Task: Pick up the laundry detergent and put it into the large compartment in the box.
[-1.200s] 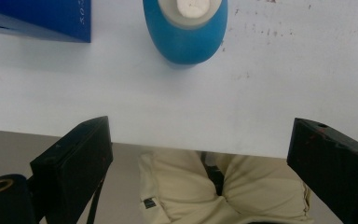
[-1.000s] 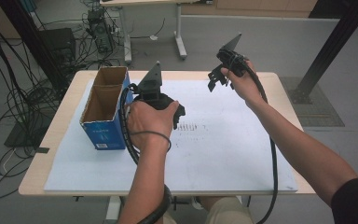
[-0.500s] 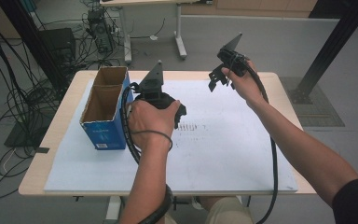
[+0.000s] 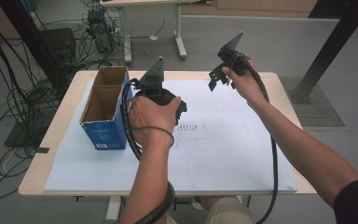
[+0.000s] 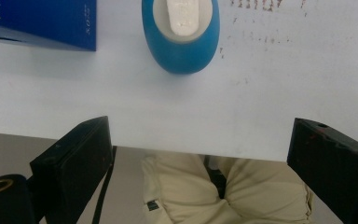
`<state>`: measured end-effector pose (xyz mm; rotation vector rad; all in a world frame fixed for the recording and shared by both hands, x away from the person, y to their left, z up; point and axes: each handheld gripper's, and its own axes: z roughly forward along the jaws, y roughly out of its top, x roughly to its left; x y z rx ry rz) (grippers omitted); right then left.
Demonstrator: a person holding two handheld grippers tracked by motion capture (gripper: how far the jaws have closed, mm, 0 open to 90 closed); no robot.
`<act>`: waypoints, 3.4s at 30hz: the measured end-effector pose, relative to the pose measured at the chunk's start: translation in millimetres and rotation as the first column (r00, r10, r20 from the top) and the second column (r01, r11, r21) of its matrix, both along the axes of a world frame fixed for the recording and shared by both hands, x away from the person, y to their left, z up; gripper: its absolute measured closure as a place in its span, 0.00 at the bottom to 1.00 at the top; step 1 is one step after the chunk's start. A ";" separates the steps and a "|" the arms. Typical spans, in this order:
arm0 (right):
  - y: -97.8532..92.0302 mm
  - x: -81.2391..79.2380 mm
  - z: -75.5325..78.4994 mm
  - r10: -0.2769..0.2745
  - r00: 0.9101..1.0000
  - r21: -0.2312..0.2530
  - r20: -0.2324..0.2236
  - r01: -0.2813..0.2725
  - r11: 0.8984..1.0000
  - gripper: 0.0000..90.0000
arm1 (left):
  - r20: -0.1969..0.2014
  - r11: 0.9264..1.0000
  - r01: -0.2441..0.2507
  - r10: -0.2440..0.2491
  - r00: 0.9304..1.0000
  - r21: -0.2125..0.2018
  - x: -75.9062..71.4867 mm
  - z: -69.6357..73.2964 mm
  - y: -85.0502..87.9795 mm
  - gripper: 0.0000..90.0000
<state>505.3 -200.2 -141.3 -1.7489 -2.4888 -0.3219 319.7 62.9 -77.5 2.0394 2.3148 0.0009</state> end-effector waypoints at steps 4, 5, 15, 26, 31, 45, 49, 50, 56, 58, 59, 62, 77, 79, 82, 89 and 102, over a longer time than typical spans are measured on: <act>0.0 -0.1 0.4 0.001 1.000 -0.001 0.001 -0.001 1.000 0.08 | 0.003 1.000 -0.005 0.005 1.000 -0.001 0.8 0.2 1.1 0.08; 0.3 -0.6 0.7 -0.001 1.000 0.000 0.000 0.001 1.000 0.08 | 0.001 1.000 -0.003 0.003 1.000 -0.001 1.6 0.2 1.6 0.08; 0.1 0.3 1.0 0.001 1.000 -0.002 -0.006 -0.001 1.000 0.08 | 0.009 1.000 -0.016 0.016 1.000 -0.002 10.5 1.5 5.4 0.08; -2.2 -1.6 2.6 -0.006 1.000 -0.004 -0.001 0.006 1.000 0.08 | 0.016 1.000 -0.023 0.023 1.000 -0.003 19.9 4.0 7.0 0.08; -0.2 -3.2 4.0 -0.002 1.000 -0.005 0.000 0.002 1.000 0.08 | 0.014 1.000 -0.021 0.021 1.000 -0.010 26.1 4.6 7.5 0.08; -2.9 -6.2 9.5 -0.004 1.000 -0.003 0.011 0.004 1.000 0.08 | 0.012 1.000 -0.012 0.012 1.000 0.018 53.5 4.4 -0.5 0.07; -4.9 -5.8 9.9 -0.006 1.000 -0.003 0.012 0.006 1.000 0.08 | 0.003 1.000 -0.009 0.009 1.000 0.026 61.3 0.9 -0.7 0.07; -5.7 -5.5 10.0 -0.006 1.000 -0.003 0.012 0.006 1.000 0.08 | 0.003 1.000 -0.009 0.009 1.000 0.026 62.2 0.2 -0.6 0.07; -7.9 -4.4 9.9 -0.010 1.000 -0.004 0.011 0.010 1.000 0.08 | 0.011 1.000 -0.007 0.007 1.000 0.025 67.3 -3.3 1.2 0.07; -7.8 -4.1 9.7 -0.009 1.000 -0.005 0.008 0.009 1.000 0.08 | 0.013 1.000 -0.004 0.004 1.000 0.023 67.7 -3.7 2.0 0.07; -7.5 -4.1 9.8 -0.010 1.000 -0.006 0.007 0.010 1.000 0.08 | 0.013 1.000 -0.005 0.005 1.000 0.023 68.5 -4.4 2.3 0.06; -8.1 -4.6 9.9 -0.006 1.000 -0.004 0.010 0.006 1.000 0.08 | 0.007 1.000 -0.003 0.002 1.000 0.021 71.6 -7.7 2.6 0.06; -9.8 -4.2 10.1 -0.009 1.000 -0.014 0.010 0.009 1.000 0.08 | -0.024 1.000 -0.001 0.001 1.000 0.020 78.6 -32.1 3.4 0.06; -9.8 -4.3 10.4 -0.011 1.000 -0.015 0.010 0.011 1.000 0.08 | -0.029 1.000 -0.005 0.005 1.000 0.016 79.2 -36.8 4.3 0.06; -10.0 -4.5 10.5 -0.011 1.000 -0.017 0.011 0.011 1.000 0.08 | -0.038 1.000 -0.009 0.010 0.999 0.011 79.7 -43.7 6.6 0.06; -9.4 -4.5 10.4 -0.012 1.000 -0.021 0.011 0.012 1.000 0.08 | -0.046 1.000 -0.019 0.019 0.999 0.004 78.1 -55.9 11.4 0.06; -6.8 -5.5 10.5 -0.007 1.000 -0.024 0.011 0.007 1.000 0.08 | -0.062 1.000 -0.012 0.012 0.998 0.003 76.6 -74.5 10.0 0.06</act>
